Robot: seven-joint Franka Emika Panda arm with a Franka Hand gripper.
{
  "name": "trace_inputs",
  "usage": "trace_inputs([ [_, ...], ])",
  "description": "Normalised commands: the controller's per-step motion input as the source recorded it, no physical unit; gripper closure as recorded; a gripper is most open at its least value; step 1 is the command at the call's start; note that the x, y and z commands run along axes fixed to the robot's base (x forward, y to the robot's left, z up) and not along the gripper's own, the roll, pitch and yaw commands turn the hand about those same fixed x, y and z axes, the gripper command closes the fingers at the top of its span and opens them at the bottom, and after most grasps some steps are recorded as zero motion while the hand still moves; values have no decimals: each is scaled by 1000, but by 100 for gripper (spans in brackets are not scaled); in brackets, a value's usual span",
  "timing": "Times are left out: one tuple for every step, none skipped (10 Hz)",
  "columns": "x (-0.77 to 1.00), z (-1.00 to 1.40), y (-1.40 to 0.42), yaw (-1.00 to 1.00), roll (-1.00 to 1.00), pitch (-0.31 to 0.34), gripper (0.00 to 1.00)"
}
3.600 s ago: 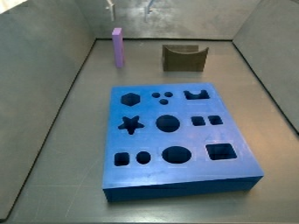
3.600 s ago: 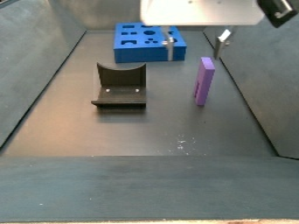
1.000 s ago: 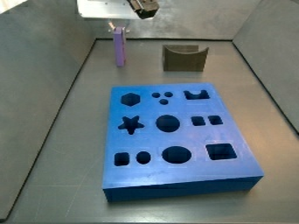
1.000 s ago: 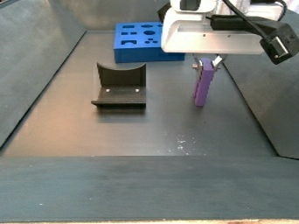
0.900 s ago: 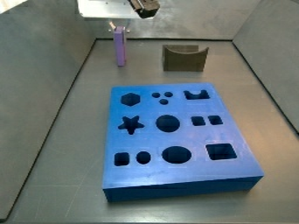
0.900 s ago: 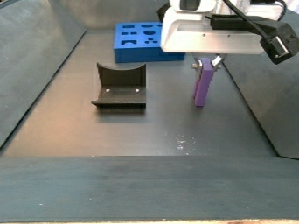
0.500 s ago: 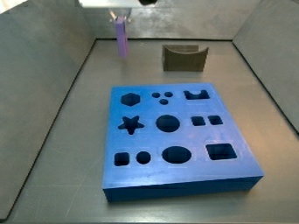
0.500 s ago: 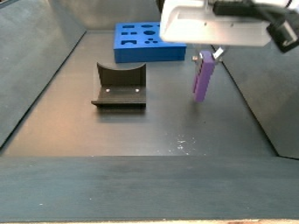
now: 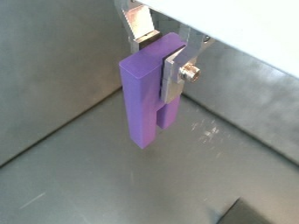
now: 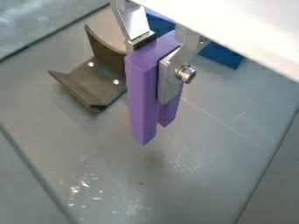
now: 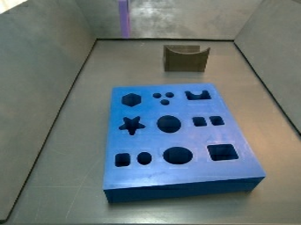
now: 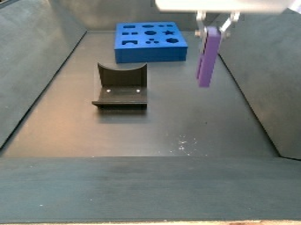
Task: Pick up the double-square object. Move to above the board. Insert the double-square object.
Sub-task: Move to above the board.
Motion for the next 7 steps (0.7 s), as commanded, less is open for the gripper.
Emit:
trace_inputs([
  [93, 1000, 144, 17, 99, 87, 100],
  [87, 1000, 137, 8, 74, 82, 100],
  [80, 1000, 127, -1, 50, 83, 100],
  [75, 1000, 123, -7, 37, 80, 100],
  [67, 1000, 117, -13, 25, 81, 100],
  [60, 1000, 110, -20, 11, 78, 100],
  [56, 1000, 104, -26, 1, 77, 100],
])
